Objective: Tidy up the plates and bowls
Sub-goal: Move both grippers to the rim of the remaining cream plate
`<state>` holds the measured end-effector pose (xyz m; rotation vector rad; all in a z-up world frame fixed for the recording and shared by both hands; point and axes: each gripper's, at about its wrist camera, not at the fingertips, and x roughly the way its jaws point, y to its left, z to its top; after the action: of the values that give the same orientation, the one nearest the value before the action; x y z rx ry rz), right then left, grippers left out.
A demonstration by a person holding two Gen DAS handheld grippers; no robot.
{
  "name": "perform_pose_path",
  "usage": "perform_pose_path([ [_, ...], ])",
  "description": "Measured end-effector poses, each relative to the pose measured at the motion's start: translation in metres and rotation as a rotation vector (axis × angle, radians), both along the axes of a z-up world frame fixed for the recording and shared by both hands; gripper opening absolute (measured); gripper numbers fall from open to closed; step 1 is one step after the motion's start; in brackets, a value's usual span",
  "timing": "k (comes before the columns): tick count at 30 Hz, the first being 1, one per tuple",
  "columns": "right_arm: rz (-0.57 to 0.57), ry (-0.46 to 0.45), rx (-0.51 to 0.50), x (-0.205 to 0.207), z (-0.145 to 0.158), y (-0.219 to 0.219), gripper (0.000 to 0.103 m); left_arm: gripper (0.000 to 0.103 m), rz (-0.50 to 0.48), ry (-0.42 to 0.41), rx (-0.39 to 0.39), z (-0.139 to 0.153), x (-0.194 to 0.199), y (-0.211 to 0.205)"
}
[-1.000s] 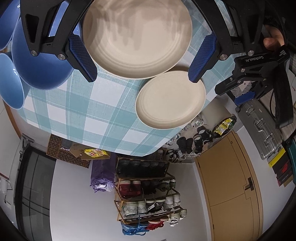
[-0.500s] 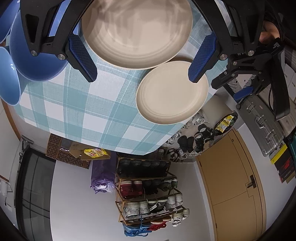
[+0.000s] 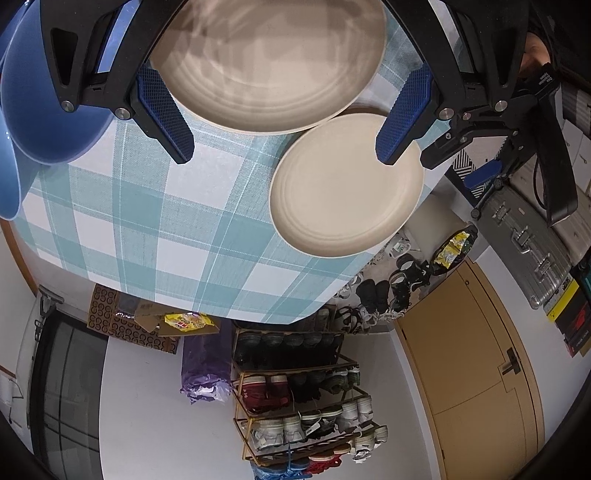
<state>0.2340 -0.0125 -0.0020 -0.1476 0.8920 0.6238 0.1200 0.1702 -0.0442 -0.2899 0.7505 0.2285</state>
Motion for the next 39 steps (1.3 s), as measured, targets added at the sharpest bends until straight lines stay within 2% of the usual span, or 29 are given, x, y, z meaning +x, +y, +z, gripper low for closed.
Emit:
perform_pose_path([
  [20, -0.003, 0.089, -0.046, 0.031, -0.038, 0.03, 0.1, 0.103, 0.04, 0.012, -0.073, -0.02, 0.006, 0.012],
  [25, -0.002, 0.107, -0.055, 0.037, -0.047, 0.034, 0.095, 0.1, 0.028, 0.009, -0.097, -0.025, 0.009, 0.014],
  [30, 0.0, 0.136, -0.061, 0.044, -0.057, 0.036, 0.082, 0.093, 0.011, 0.013, -0.118, -0.029, 0.012, 0.014],
  [35, 0.009, 0.151, -0.065, 0.048, -0.064, 0.038, 0.076, 0.092, 0.005, 0.012, -0.136, -0.032, 0.012, 0.015],
  [37, 0.013, 0.149, -0.072, 0.049, -0.067, 0.039, 0.075, 0.083, 0.0, 0.011, -0.138, -0.033, 0.012, 0.015],
  [39, 0.017, 0.152, -0.074, 0.051, -0.068, 0.04, 0.072, 0.081, -0.004, 0.022, -0.145, -0.036, 0.013, 0.015],
])
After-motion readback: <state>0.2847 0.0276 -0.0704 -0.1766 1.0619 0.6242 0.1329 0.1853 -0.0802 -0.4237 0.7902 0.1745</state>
